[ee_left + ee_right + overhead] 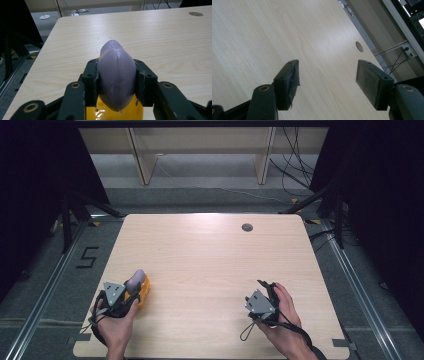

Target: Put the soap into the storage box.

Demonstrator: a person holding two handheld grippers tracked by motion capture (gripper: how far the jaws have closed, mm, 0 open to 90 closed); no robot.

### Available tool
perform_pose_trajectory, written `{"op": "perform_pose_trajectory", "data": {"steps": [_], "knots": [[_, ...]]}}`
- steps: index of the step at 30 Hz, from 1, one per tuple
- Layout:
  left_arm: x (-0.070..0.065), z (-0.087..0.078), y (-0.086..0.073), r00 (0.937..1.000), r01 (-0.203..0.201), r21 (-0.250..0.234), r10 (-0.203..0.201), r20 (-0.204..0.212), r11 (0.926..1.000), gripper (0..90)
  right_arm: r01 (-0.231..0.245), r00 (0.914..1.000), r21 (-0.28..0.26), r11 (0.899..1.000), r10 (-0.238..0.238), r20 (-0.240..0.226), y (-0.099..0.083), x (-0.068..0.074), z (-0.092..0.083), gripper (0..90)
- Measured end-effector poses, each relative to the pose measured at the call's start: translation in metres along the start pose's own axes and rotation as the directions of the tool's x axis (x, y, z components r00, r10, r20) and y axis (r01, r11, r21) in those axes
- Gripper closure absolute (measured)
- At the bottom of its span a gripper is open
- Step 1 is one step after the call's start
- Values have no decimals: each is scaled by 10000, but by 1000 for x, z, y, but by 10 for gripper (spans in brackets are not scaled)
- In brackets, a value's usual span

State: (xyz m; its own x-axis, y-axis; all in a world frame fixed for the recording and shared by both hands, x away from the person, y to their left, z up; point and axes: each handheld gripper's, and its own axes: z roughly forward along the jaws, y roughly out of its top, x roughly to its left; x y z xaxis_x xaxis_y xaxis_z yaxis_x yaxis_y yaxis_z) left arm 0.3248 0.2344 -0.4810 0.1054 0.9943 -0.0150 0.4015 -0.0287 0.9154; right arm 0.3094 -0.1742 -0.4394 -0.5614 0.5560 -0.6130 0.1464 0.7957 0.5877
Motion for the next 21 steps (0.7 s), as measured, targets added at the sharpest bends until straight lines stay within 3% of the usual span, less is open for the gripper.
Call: {"op": "perform_pose_trajectory", "data": {"steps": [21], "knots": [[1, 6, -5, 10000, -47, 529, 49, -31, 9986, 587, -93, 9999, 54, 9999, 94, -78, 0, 1, 0, 356]]}}
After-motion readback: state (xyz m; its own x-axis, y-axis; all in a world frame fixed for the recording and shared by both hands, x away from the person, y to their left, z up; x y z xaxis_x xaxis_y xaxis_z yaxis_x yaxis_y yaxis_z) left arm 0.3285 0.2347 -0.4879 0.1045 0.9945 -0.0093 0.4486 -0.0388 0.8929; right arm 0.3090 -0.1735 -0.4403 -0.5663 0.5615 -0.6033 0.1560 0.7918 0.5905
